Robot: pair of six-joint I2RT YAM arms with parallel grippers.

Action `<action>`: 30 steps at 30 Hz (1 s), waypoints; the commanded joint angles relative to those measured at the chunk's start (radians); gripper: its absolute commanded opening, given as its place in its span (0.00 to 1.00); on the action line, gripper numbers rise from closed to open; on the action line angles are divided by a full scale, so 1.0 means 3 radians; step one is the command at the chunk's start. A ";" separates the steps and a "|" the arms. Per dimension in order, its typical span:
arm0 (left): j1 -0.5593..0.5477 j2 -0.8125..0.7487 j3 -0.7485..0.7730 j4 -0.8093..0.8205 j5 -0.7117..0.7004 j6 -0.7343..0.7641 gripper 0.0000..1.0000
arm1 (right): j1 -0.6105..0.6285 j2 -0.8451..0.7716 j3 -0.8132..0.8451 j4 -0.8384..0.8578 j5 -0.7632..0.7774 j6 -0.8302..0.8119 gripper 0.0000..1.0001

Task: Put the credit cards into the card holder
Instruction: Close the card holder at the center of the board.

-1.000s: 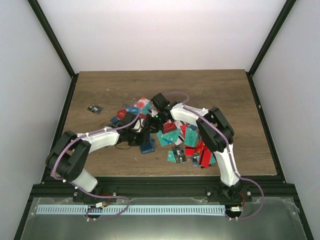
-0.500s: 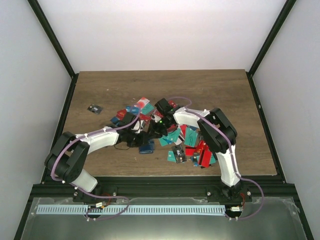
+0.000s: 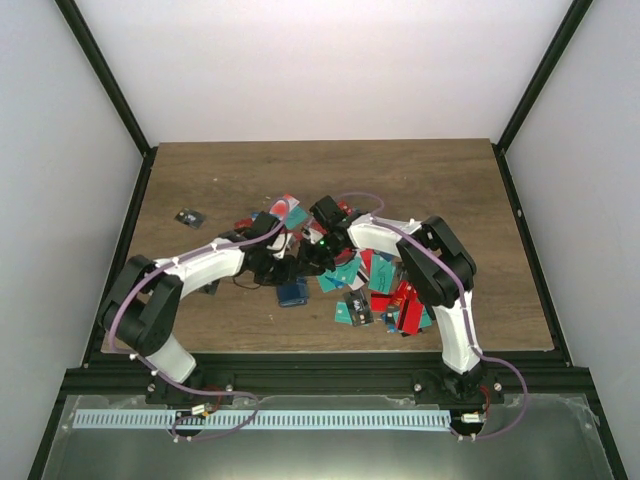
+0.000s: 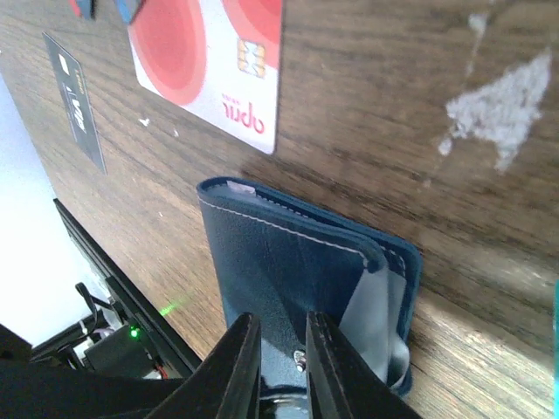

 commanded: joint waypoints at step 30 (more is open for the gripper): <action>0.0138 0.0403 0.0228 -0.0356 0.0068 0.0248 0.04 | -0.0040 0.0246 0.0126 -0.0242 0.0297 -0.0236 0.15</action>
